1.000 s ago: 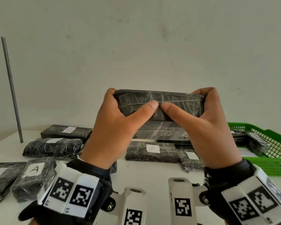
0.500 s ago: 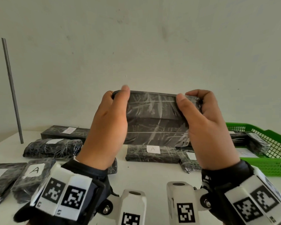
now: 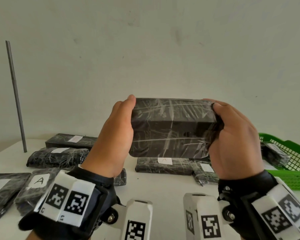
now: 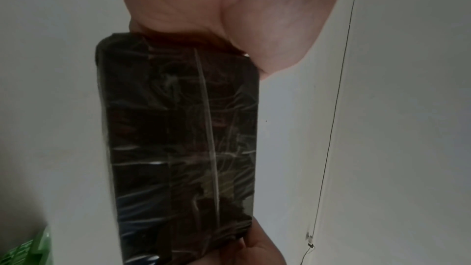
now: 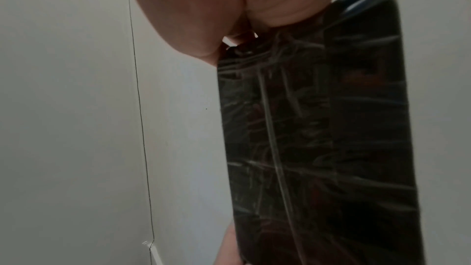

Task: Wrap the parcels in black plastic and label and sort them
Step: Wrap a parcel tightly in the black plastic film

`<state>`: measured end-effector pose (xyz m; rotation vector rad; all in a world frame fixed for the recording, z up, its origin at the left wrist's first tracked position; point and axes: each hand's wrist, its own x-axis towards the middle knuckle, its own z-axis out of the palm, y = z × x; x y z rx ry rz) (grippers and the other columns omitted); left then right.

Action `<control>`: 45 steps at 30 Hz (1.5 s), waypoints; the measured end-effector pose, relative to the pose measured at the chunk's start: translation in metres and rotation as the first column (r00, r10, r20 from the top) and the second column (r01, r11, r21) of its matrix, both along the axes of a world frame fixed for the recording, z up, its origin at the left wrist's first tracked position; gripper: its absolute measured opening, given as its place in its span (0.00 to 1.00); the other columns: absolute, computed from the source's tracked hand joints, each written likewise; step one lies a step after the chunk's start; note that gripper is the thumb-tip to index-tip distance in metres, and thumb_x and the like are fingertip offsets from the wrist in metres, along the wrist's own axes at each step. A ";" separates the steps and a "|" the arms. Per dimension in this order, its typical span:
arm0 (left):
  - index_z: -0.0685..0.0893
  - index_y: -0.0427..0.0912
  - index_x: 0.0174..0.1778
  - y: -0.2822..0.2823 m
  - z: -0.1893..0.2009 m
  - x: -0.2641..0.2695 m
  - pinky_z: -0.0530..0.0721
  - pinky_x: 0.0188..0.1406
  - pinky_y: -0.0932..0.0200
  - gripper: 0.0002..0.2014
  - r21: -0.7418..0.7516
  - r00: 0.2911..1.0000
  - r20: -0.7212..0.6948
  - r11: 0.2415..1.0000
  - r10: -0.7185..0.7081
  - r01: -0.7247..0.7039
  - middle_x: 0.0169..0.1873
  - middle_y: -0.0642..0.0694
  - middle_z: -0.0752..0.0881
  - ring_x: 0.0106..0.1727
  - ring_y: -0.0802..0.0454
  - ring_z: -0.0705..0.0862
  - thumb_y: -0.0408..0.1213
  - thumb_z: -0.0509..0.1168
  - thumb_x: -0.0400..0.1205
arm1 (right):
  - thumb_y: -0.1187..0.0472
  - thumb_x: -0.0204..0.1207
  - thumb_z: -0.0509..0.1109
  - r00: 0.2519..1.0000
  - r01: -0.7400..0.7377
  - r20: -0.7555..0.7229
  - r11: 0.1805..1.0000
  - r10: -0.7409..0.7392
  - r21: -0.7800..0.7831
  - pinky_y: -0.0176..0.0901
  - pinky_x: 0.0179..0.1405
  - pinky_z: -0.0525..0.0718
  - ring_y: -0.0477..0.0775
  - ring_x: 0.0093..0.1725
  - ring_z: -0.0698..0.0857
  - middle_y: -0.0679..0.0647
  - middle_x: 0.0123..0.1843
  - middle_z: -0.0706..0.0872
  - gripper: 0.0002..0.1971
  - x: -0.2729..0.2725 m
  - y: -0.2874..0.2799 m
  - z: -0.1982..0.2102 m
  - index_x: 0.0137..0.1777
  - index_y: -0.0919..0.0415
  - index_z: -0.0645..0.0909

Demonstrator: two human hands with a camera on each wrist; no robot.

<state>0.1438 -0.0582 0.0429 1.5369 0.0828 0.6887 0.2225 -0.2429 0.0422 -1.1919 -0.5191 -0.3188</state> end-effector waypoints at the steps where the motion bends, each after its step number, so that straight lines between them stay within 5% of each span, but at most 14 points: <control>1: 0.81 0.44 0.74 0.001 -0.002 0.001 0.77 0.78 0.37 0.28 0.045 0.999 0.021 0.998 0.050 -0.051 0.65 0.53 0.84 0.68 0.51 0.82 0.59 0.56 0.87 | 0.61 0.88 0.64 1.000 0.002 -0.012 1.000 -0.001 0.003 0.57 0.58 0.85 0.57 0.51 0.91 0.54 0.47 0.93 0.14 0.000 0.000 0.000 0.49 0.60 0.92; 4: 0.80 0.45 0.76 0.002 -0.004 0.002 0.76 0.79 0.33 0.31 0.065 0.993 -0.006 0.991 0.116 -0.115 0.70 0.45 0.84 0.76 0.42 0.81 0.60 0.55 0.83 | 0.57 0.89 0.65 0.994 -0.102 -0.035 0.995 0.102 0.004 0.54 0.57 0.87 0.52 0.47 0.91 0.51 0.43 0.92 0.13 -0.002 0.000 -0.001 0.46 0.59 0.88; 6: 0.84 0.53 0.68 0.006 -0.005 0.004 0.77 0.78 0.31 0.27 -0.006 0.997 -0.023 0.997 0.079 -0.079 0.74 0.42 0.83 0.78 0.39 0.80 0.63 0.57 0.79 | 0.50 0.89 0.67 0.996 -0.066 0.051 0.980 0.076 -0.190 0.47 0.55 0.86 0.48 0.45 0.88 0.47 0.40 0.87 0.17 -0.004 0.001 -0.001 0.43 0.62 0.82; 8: 0.83 0.63 0.57 0.009 -0.003 0.003 0.77 0.79 0.33 0.20 -0.067 1.000 -0.022 0.998 0.012 -0.014 0.73 0.46 0.84 0.78 0.42 0.81 0.69 0.60 0.77 | 0.47 0.89 0.65 0.988 -0.033 0.137 0.952 0.077 -0.304 0.38 0.43 0.90 0.42 0.42 0.90 0.44 0.41 0.90 0.16 -0.011 0.003 0.001 0.53 0.60 0.83; 10: 0.83 0.66 0.56 0.008 -0.003 0.001 0.77 0.80 0.36 0.21 -0.082 0.997 -0.008 0.994 -0.078 0.077 0.72 0.51 0.85 0.78 0.46 0.81 0.72 0.62 0.76 | 0.39 0.82 0.63 0.981 0.047 0.190 0.926 0.027 -0.374 0.40 0.36 0.92 0.42 0.44 0.92 0.47 0.46 0.92 0.24 -0.016 0.005 0.003 0.65 0.57 0.81; 14: 0.85 0.46 0.66 0.004 -0.003 0.003 0.89 0.64 0.37 0.35 0.012 0.993 -0.008 0.993 -0.116 0.116 0.63 0.40 0.90 0.63 0.44 0.91 0.71 0.69 0.74 | 0.31 0.76 0.59 0.982 0.141 0.171 0.909 -0.079 -0.391 0.46 0.41 0.94 0.46 0.48 0.91 0.46 0.47 0.90 0.31 -0.015 0.004 0.005 0.66 0.55 0.81; 18: 0.82 0.47 0.60 -0.006 -0.004 0.001 0.86 0.41 0.72 0.37 0.146 0.998 0.059 0.989 -0.023 0.014 0.45 0.47 0.89 0.46 0.66 0.89 0.78 0.61 0.74 | 0.30 0.77 0.58 0.969 0.203 0.204 0.912 -0.136 -0.357 0.40 0.40 0.84 0.42 0.37 0.83 0.42 0.36 0.83 0.28 -0.014 0.003 0.006 0.51 0.55 0.81; 20: 0.81 0.51 0.61 -0.012 -0.003 -0.001 0.84 0.34 0.76 0.34 0.164 0.999 0.037 0.987 -0.012 0.006 0.45 0.49 0.89 0.43 0.65 0.89 0.74 0.59 0.71 | 0.30 0.79 0.60 0.961 0.236 0.217 0.916 -0.172 -0.323 0.39 0.34 0.78 0.44 0.31 0.77 0.41 0.29 0.77 0.25 -0.013 0.003 0.006 0.40 0.53 0.76; 22: 0.81 0.51 0.63 -0.015 -0.003 -0.001 0.89 0.38 0.69 0.35 0.148 0.999 0.050 0.989 0.012 -0.019 0.50 0.52 0.91 0.47 0.61 0.92 0.73 0.64 0.68 | 0.28 0.78 0.66 0.969 0.217 0.173 0.940 -0.176 -0.261 0.48 0.33 0.82 0.51 0.31 0.78 0.46 0.29 0.78 0.29 -0.012 0.003 0.004 0.40 0.56 0.79; 25: 0.84 0.48 0.61 -0.016 -0.005 0.002 0.94 0.43 0.56 0.37 0.077 0.990 0.116 0.993 0.076 -0.085 0.50 0.50 0.93 0.48 0.56 0.94 0.72 0.68 0.64 | 0.27 0.73 0.71 0.959 0.266 0.148 0.944 -0.240 -0.196 0.55 0.40 0.93 0.52 0.38 0.89 0.50 0.39 0.90 0.34 -0.011 0.004 0.002 0.54 0.61 0.87; 31: 0.81 0.55 0.58 -0.021 -0.005 -0.001 0.94 0.46 0.52 0.28 0.161 0.980 0.169 0.977 0.108 -0.136 0.46 0.55 0.90 0.46 0.54 0.92 0.69 0.65 0.70 | 0.27 0.74 0.68 0.929 0.351 0.216 0.903 -0.302 -0.247 0.41 0.36 0.78 0.42 0.33 0.80 0.39 0.32 0.83 0.23 -0.018 0.010 0.002 0.39 0.46 0.80; 34: 0.80 0.55 0.56 -0.022 -0.007 0.000 0.93 0.43 0.56 0.28 0.160 0.974 0.162 0.970 0.158 -0.184 0.43 0.52 0.91 0.44 0.58 0.92 0.71 0.65 0.69 | 0.25 0.70 0.69 0.932 0.356 0.194 0.876 -0.306 -0.325 0.48 0.44 0.87 0.43 0.42 0.89 0.44 0.41 0.90 0.27 -0.017 0.012 -0.001 0.49 0.50 0.85; 39: 0.81 0.49 0.54 -0.027 -0.008 0.001 0.85 0.34 0.72 0.33 0.173 0.969 0.171 0.962 0.180 -0.210 0.41 0.52 0.88 0.42 0.65 0.89 0.73 0.64 0.65 | 0.24 0.67 0.69 0.929 0.361 0.189 0.884 -0.317 -0.296 0.39 0.42 0.84 0.41 0.43 0.90 0.46 0.43 0.92 0.32 -0.019 0.011 0.000 0.52 0.52 0.87; 45: 0.80 0.47 0.56 -0.030 -0.009 0.000 0.82 0.33 0.73 0.36 0.177 0.967 0.199 0.965 0.156 -0.193 0.41 0.52 0.87 0.41 0.65 0.87 0.73 0.63 0.65 | 0.24 0.66 0.72 0.922 0.381 0.189 0.876 -0.338 -0.296 0.46 0.46 0.88 0.44 0.45 0.91 0.46 0.45 0.92 0.32 -0.022 0.011 0.001 0.53 0.51 0.86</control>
